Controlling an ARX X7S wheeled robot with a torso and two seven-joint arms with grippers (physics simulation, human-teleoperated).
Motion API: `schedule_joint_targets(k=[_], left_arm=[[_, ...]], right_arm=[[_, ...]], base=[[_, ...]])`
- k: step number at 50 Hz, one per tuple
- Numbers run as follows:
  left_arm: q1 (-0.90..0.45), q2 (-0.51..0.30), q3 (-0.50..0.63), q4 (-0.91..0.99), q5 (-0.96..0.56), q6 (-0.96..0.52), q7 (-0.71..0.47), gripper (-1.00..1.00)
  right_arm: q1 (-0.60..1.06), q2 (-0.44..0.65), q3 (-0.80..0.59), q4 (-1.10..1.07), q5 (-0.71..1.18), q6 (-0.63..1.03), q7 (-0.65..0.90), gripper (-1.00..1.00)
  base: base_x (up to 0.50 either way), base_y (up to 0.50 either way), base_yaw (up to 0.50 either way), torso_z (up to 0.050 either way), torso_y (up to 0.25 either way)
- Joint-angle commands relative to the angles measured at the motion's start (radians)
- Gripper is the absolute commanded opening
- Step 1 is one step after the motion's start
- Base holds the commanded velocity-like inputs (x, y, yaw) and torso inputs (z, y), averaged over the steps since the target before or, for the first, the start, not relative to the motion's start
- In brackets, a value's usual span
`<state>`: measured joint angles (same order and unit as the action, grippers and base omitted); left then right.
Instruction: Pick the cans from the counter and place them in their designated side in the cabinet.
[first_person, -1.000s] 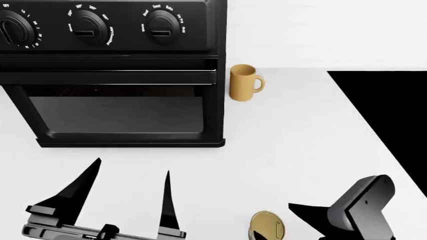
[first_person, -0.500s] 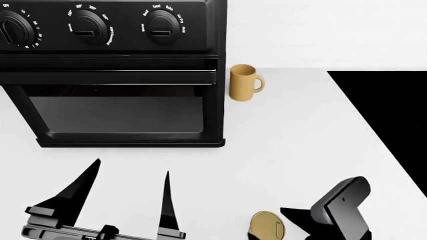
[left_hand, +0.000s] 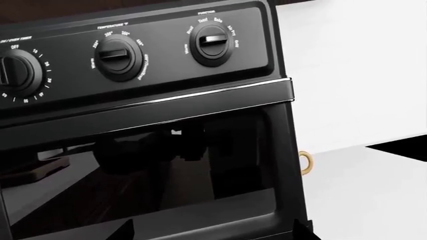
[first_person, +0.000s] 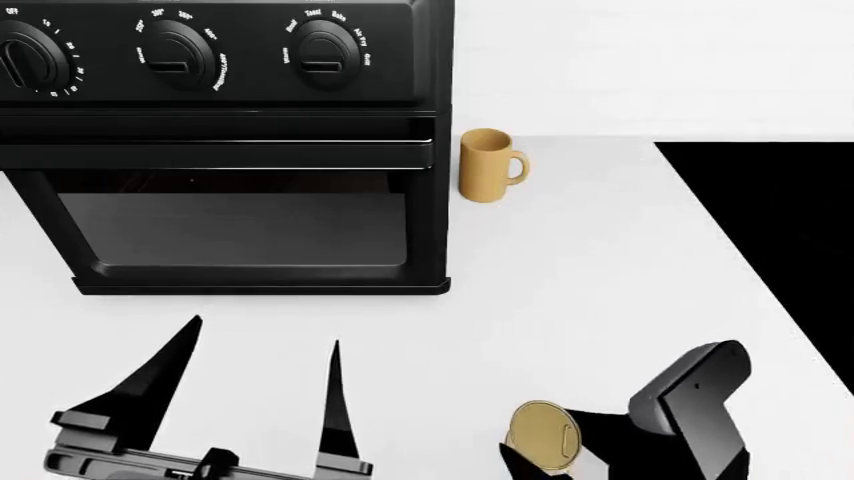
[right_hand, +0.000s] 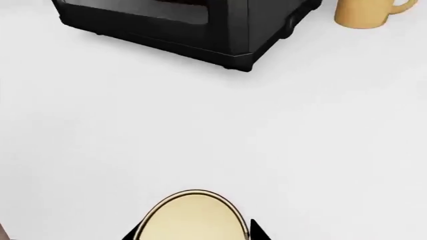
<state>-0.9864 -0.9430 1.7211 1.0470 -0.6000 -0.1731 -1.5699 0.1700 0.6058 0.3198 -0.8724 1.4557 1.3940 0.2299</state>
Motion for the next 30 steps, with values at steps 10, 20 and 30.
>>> schedule_joint_targets(k=[10, 20, 30], left_arm=[[0.017, 0.023, -0.03, -0.002, -0.024, -0.026, 0.007, 1.0], [0.039, 0.02, -0.05, -0.019, -0.019, -0.017, 0.034, 1.0], [0.044, 0.031, -0.067, -0.023, -0.034, -0.032, 0.042, 1.0]], right_arm=[[0.495, 0.208, -0.067, 0.059, 0.516, -0.338, 0.558, -1.0], [0.827, 0.229, -0.219, 0.098, 0.548, -0.407, 0.713, -1.0], [1.148, 0.181, -0.351, 0.21, 0.478, -0.394, 0.777, -1.0]], base=[[0.0, 0.0, 0.0, 0.0, 0.0], [0.0, 0.0, 0.0, 0.0, 0.0], [0.0, 0.0, 0.0, 0.0, 0.0]])
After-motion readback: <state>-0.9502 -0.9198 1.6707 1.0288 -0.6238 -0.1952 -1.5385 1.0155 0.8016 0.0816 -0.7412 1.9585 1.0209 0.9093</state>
